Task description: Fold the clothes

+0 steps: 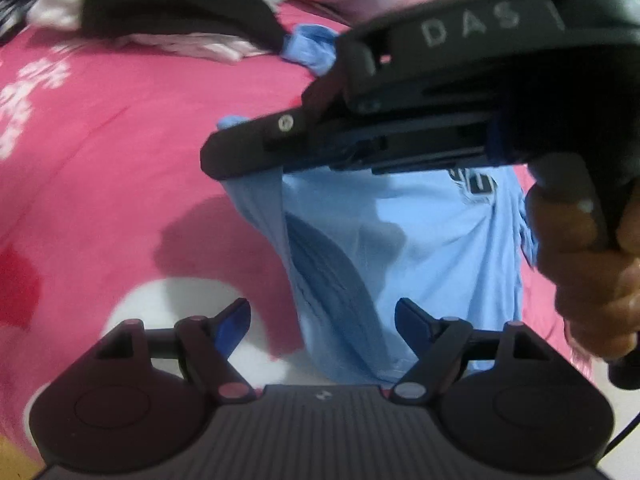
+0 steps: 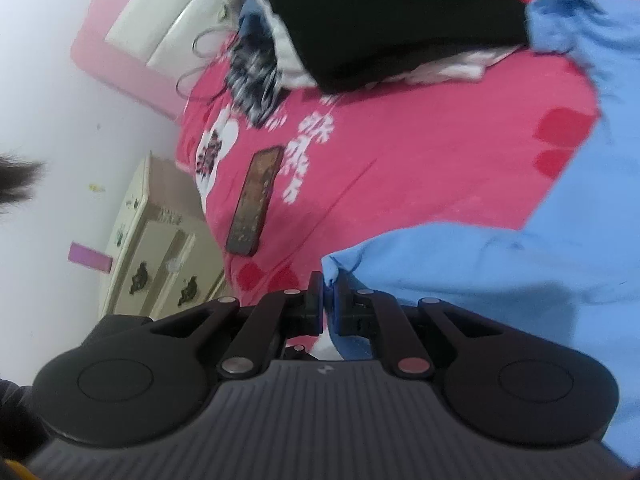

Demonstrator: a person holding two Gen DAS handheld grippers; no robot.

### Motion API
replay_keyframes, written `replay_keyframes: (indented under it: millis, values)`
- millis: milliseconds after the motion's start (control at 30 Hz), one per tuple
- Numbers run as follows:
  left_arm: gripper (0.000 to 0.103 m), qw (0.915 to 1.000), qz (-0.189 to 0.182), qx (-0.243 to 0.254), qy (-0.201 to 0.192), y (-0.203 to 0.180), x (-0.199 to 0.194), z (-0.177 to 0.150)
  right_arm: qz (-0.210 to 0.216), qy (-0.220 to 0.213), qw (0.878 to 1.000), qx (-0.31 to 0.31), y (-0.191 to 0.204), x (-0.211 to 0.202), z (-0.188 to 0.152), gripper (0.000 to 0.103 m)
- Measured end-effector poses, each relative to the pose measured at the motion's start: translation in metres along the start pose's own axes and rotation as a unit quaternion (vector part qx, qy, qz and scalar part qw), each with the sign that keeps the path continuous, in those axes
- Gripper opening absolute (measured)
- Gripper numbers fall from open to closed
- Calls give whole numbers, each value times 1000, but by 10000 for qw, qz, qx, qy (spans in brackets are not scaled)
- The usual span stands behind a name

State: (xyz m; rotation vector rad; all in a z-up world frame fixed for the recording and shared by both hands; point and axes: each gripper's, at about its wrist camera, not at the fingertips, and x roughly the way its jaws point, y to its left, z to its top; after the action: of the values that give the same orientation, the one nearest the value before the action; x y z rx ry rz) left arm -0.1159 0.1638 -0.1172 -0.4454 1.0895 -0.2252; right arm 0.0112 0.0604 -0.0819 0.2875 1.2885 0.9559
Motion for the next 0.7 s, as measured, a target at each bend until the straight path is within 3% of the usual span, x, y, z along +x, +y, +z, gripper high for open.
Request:
replay_keyframes:
  millis: [367, 700]
  values:
    - [80, 9958, 103, -904, -51, 51, -4, -2, -208, 917, 9954, -200, 4, 55, 5, 3]
    - [80, 9959, 15, -904, -13, 59, -2, -11, -400, 1110, 9930, -29, -7, 86, 3, 7]
